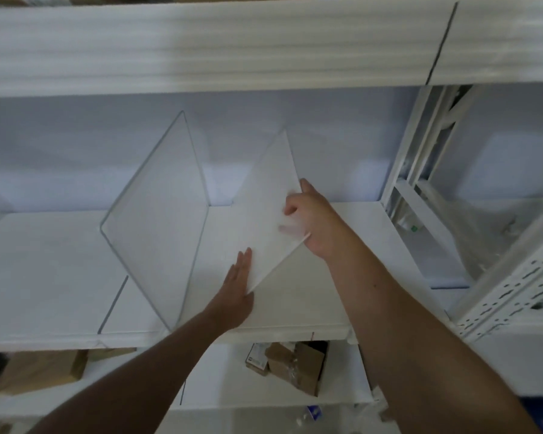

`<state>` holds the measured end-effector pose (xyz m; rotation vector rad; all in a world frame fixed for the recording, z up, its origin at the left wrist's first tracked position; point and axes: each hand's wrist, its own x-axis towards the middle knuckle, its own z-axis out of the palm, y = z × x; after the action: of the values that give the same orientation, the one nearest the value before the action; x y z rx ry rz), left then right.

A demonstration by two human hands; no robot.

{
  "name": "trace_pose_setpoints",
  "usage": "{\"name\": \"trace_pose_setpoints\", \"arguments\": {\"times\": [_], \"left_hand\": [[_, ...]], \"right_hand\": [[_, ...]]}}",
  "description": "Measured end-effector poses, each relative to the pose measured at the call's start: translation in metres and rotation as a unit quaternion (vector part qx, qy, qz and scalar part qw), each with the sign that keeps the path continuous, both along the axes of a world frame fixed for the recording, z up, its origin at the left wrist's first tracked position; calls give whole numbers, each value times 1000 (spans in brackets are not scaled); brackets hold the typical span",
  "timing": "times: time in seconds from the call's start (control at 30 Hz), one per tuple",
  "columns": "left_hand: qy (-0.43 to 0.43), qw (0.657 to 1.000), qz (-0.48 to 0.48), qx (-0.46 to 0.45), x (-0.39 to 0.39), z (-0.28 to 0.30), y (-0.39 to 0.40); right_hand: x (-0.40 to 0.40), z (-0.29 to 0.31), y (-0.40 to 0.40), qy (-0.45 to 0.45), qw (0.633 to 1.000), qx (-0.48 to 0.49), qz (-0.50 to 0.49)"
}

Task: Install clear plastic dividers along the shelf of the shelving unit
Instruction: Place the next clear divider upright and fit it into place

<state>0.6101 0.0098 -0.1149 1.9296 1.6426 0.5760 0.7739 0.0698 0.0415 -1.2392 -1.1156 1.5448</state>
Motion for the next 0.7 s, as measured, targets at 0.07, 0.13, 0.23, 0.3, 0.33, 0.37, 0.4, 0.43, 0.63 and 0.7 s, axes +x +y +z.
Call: {"name": "trace_pose_setpoints", "arguments": {"times": [0.07, 0.13, 0.23, 0.3, 0.33, 0.37, 0.4, 0.43, 0.63, 0.7], "left_hand": [[-83, 996, 11, -11, 17, 7, 2], [-166, 985, 21, -33, 33, 9, 3], [-203, 972, 75, -91, 47, 7, 4], [-201, 965, 117, -121, 51, 8, 5], [-202, 964, 124, -122, 53, 8, 5], [-201, 964, 125, -118, 55, 10, 3], [-199, 965, 123, -114, 55, 12, 1], [-197, 966, 121, -115, 55, 15, -1], [-128, 984, 67, -108, 55, 16, 3], [-121, 988, 16, -96, 65, 18, 1]], "right_hand": [[-13, 14, -7, 29, 999, 10, 23], [-26, 21, -19, 22, 998, 43, 49], [-38, 20, -42, -116, 984, 123, 50], [-40, 11, -54, -217, 963, 149, 53], [-42, 4, -58, -260, 951, 150, 67], [-43, -3, -62, -302, 938, 149, 88], [-45, -8, -65, -336, 924, 150, 103], [-46, -11, -67, -361, 914, 149, 111], [-33, -7, -59, -395, 899, 149, 116], [-14, 0, -55, -369, 916, 138, 76]]}}
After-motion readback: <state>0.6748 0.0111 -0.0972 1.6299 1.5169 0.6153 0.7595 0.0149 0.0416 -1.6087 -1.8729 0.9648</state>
